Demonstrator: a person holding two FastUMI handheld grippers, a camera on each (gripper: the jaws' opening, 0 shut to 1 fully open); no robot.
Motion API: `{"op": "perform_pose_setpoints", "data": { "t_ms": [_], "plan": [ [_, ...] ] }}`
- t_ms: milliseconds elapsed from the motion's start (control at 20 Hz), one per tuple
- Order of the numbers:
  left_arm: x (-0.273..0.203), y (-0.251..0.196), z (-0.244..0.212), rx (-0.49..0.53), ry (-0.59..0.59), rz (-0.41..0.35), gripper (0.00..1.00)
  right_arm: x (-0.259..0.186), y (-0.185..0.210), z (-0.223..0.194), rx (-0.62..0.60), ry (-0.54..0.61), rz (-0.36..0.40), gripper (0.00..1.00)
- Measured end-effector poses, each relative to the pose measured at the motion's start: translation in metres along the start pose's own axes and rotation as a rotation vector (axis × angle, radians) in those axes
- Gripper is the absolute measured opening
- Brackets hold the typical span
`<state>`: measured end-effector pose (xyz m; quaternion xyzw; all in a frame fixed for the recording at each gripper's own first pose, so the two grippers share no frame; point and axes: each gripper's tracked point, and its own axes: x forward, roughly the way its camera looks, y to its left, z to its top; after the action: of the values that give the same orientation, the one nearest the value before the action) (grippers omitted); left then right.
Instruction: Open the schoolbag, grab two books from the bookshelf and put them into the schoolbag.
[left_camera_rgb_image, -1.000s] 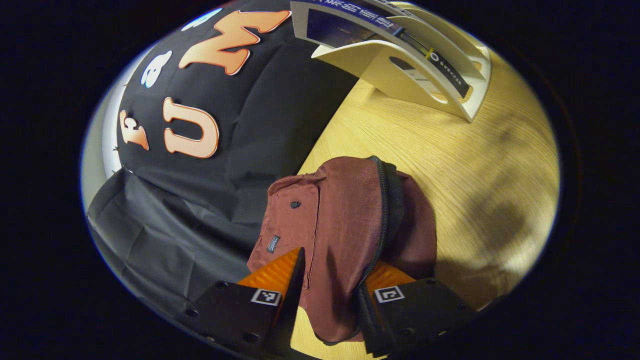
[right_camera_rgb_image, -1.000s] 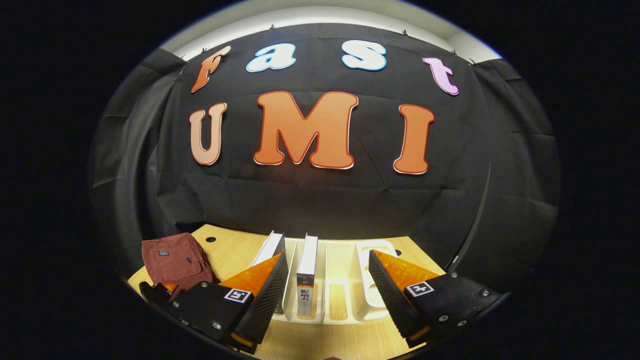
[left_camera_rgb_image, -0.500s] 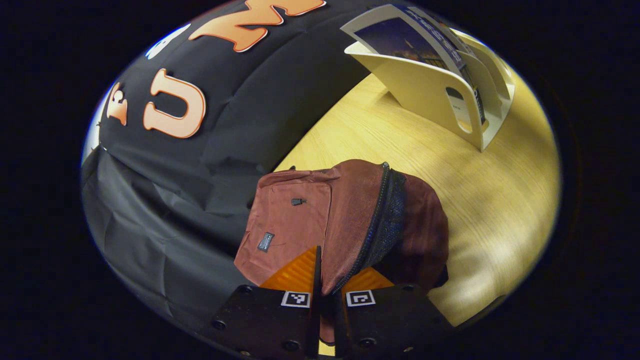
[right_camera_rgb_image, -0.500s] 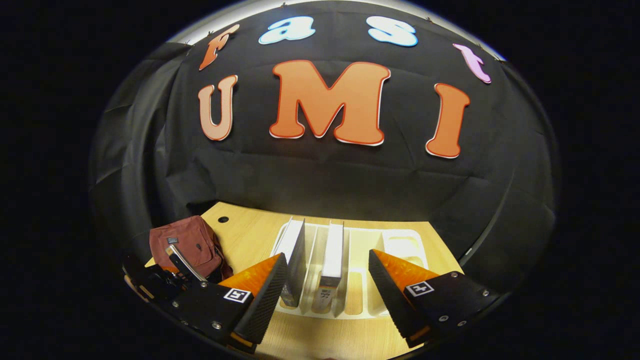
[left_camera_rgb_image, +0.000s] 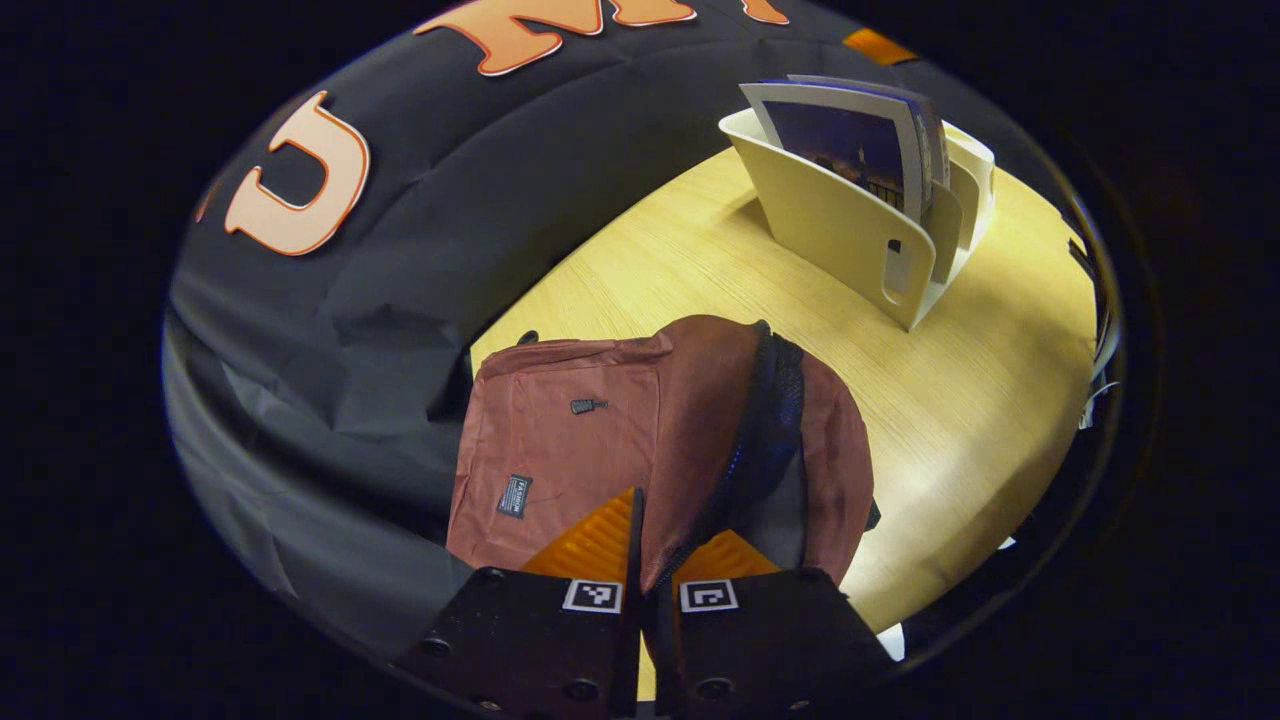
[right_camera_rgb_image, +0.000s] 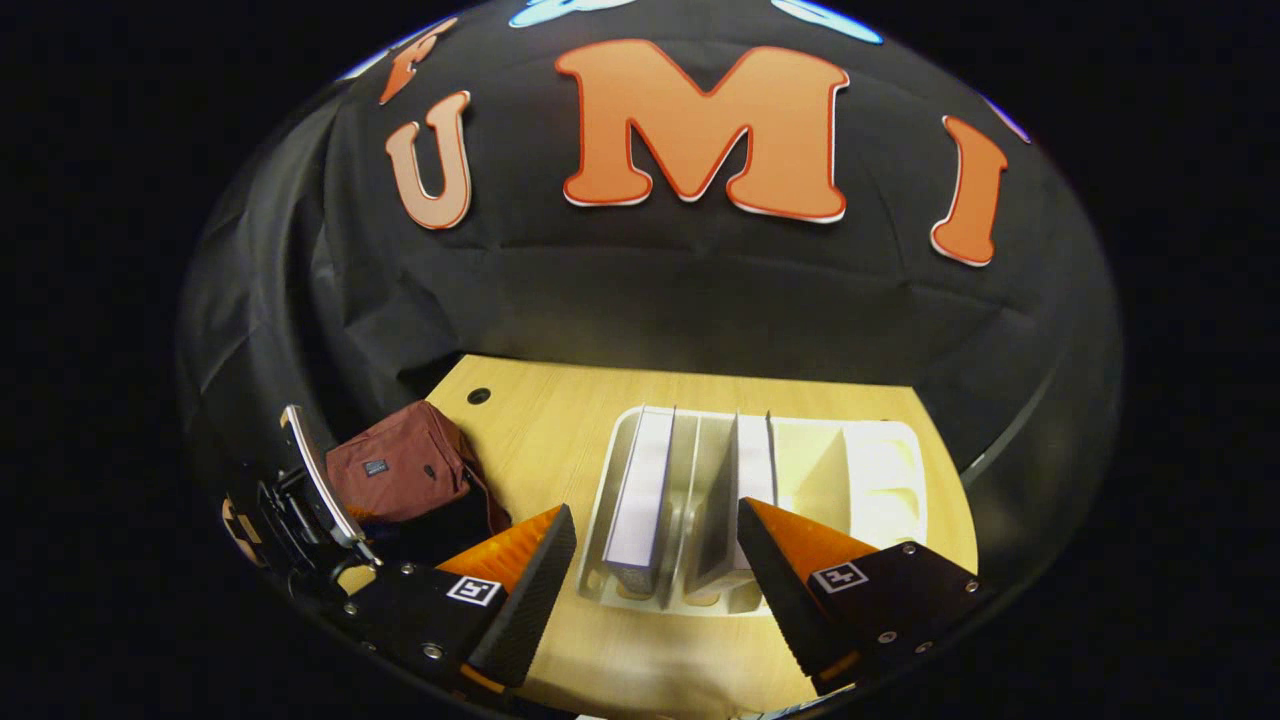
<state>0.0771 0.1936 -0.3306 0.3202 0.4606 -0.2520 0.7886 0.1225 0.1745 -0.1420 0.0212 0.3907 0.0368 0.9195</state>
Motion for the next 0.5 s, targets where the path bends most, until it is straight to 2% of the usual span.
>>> {"op": "perform_pose_setpoints", "data": {
  "t_ms": [100,150,300,500],
  "plan": [
    [-0.004,0.013,0.001,-0.003,0.005,-0.047,0.06,0.006,0.018,0.002,0.116,0.082,0.06,0.97],
    [-0.007,0.017,0.001,-0.004,0.008,-0.069,0.06,0.009,0.018,0.0,0.158,0.12,0.066,0.97],
    [-0.013,0.029,0.005,-0.011,0.024,-0.153,0.05,0.02,0.015,0.0,0.195,0.188,0.038,0.96],
    [-0.02,0.049,0.013,-0.006,0.024,-0.223,0.05,0.039,0.011,-0.002,0.193,0.265,-0.004,0.96]
  ]
}}
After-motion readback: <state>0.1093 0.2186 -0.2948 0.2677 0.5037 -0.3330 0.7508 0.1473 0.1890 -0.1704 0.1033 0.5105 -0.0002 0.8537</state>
